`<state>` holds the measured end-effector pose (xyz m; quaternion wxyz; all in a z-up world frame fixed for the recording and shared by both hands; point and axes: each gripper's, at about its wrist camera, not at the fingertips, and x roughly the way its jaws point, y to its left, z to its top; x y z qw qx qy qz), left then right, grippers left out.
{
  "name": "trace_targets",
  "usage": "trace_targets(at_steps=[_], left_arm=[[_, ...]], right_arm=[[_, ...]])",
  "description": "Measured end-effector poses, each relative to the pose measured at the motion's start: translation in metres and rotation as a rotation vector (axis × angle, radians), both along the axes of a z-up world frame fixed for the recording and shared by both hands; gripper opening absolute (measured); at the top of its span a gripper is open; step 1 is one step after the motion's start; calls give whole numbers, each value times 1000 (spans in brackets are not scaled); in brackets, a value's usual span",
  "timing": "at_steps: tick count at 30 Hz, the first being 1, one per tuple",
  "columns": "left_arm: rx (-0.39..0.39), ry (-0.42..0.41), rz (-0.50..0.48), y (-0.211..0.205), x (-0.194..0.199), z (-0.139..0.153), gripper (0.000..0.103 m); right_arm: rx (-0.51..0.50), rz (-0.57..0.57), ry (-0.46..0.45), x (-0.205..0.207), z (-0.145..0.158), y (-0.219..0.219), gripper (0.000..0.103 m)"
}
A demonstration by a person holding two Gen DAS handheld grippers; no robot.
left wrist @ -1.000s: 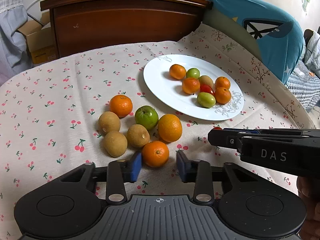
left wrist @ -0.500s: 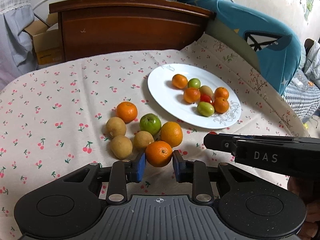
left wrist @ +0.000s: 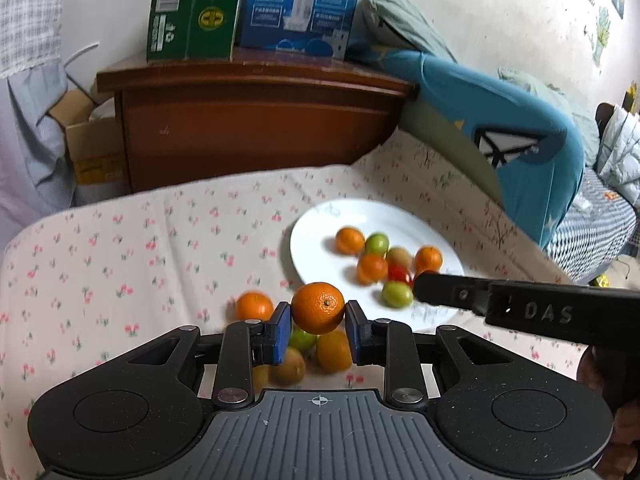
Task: Organize fruits
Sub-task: 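Carry the tomato and mandarin over the white plate with both tools, then lower the tomato and mandarin onto the plate and open both tools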
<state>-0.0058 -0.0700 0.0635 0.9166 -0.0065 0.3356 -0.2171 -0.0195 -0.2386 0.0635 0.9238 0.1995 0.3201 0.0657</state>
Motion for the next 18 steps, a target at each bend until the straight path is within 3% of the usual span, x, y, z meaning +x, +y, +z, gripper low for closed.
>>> trace_targets(at_steps=[8,18], left_arm=[[-11,-7,-26,-7,32,9,26],[5,21,-64,-26,68,1,26]], right_arm=[[25,-45,-36,24,17,-27,19],[57,-102,14,59,3,-55,19]])
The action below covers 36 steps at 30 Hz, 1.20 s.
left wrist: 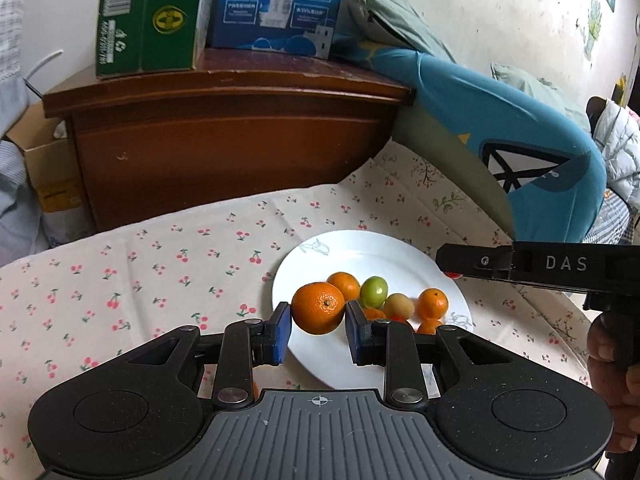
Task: Organize fruits
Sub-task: 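Lower the tomato and mandarin onto the plate and open both tools, then withdraw both open tools from the plate toward the fruit cluster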
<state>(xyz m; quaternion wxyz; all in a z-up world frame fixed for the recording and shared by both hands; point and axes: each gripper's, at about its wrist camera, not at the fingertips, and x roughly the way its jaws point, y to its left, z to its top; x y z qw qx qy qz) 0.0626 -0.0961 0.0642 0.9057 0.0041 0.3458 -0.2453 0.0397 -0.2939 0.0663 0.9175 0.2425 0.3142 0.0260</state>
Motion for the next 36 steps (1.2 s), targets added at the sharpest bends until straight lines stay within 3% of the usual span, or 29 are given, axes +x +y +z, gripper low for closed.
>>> trace_targets(at_steps=[14,22,26,30,36], left_arm=[[36,88,-42,-23,31,-29,26],[26,83,-40,-28,33,-29,29],[7,55,-23,-25,29,-16,42],[11,13,45,-15,25,3,71],[34,-15,79,3,14,27,82]], right_arm=[[42,-68,97,29,-34,-21,19],[67,-88,119,35,-42,-22,23],[76,-89,100,33,-36,-21,23],[86,-87,73,30,-26,-19,24],[92,-83,44,22,-13,-14,30]])
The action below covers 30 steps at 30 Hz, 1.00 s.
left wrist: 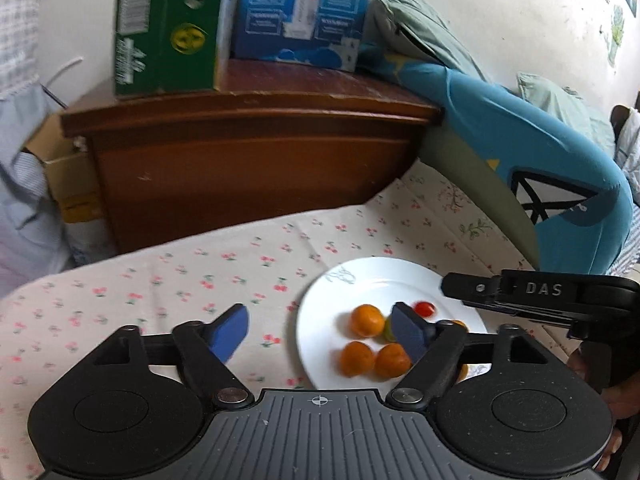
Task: Organize fruits
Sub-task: 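Withdraw both open tools from the plate toward the fruit cluster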
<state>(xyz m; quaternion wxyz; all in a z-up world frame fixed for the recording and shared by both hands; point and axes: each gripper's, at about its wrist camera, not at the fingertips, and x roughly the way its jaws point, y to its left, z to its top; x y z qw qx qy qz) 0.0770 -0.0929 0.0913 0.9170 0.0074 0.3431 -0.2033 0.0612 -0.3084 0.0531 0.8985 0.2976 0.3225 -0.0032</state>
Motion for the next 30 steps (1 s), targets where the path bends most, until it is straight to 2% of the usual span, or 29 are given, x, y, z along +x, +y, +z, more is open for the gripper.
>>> trace_targets(at_steps=[5,15,27,30], left_arm=[[-1,-10,27,22,-11,10,83],[15,48,100,63,-30,4,83],[52,77,102,84,-51,-7,83],[81,88,92,86,-55,-13,83]], right_arm=[[-20,17,-25,-11,10,8,30],[-34,78,-24,-35,12,34,35],[-38,167,28,-66,0,66,35],[-48,190,44,-71,-4,74,35]])
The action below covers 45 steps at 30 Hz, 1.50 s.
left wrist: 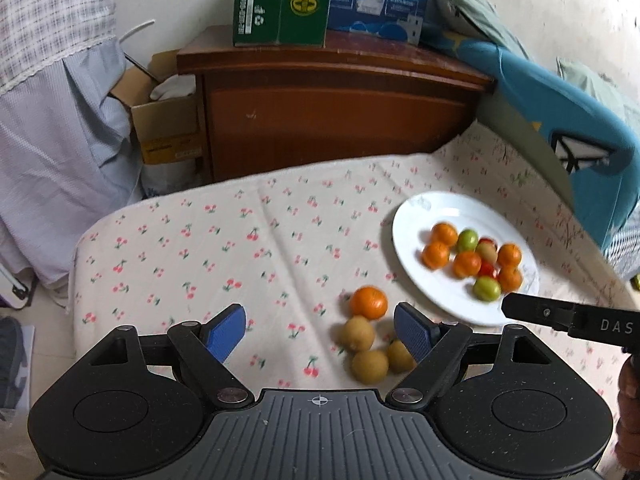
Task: Organize fruits
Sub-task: 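Withdraw both open tools from the plate toward the fruit cluster, then grasp a brown kiwi with the left tool while the right tool grasps a mandarin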
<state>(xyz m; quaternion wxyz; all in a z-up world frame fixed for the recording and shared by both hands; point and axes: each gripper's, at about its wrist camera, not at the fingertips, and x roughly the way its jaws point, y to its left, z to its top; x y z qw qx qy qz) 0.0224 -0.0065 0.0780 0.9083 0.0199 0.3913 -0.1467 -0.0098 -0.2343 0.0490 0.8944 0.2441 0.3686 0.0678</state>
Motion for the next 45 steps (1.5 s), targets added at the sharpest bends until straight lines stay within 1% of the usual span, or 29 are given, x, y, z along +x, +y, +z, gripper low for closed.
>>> trace_targets(at_steps=[4,8,11,15,23,27,28,30,32,36,38,41,45], left_arm=[[17,15,-15,4,-4,-8,83],[36,30,-41,6,-9,-19,83],[34,49,-58,5,-10,-27,83],[77,45,-94,-1,-13,-37,81],[95,35,-165,-14,-15,-52,79],[95,20,-204,-20,-15,-55,71],[99,22,-214,-21,-15,-56,71],[101,28,-224,-24,-14,-59,65],[94,32,-230,-26,-12,-62,62],[89,37,-242,-29,-8,-68,52],[79,37,-248,-31,-6,-69,51],[72,34,-267,-35,-4,-72,42],[69,25,-274,-38,-2,-74,38]], right_arm=[[-9,31,26,-1,-8,10,35],[-43,71,35,1,-14,21,35],[-51,86,43,4,-18,26,35],[-61,92,60,11,-25,31,35],[-83,105,74,18,-36,38,35],[-86,108,73,21,-39,40,35],[-90,110,72,21,-40,41,35],[-101,112,69,22,-41,43,35],[-109,114,67,23,-42,43,35],[-103,112,78,24,-45,43,35],[-102,113,76,25,-46,43,35],[-104,108,75,26,-46,43,35],[-106,106,72,28,-47,43,35]])
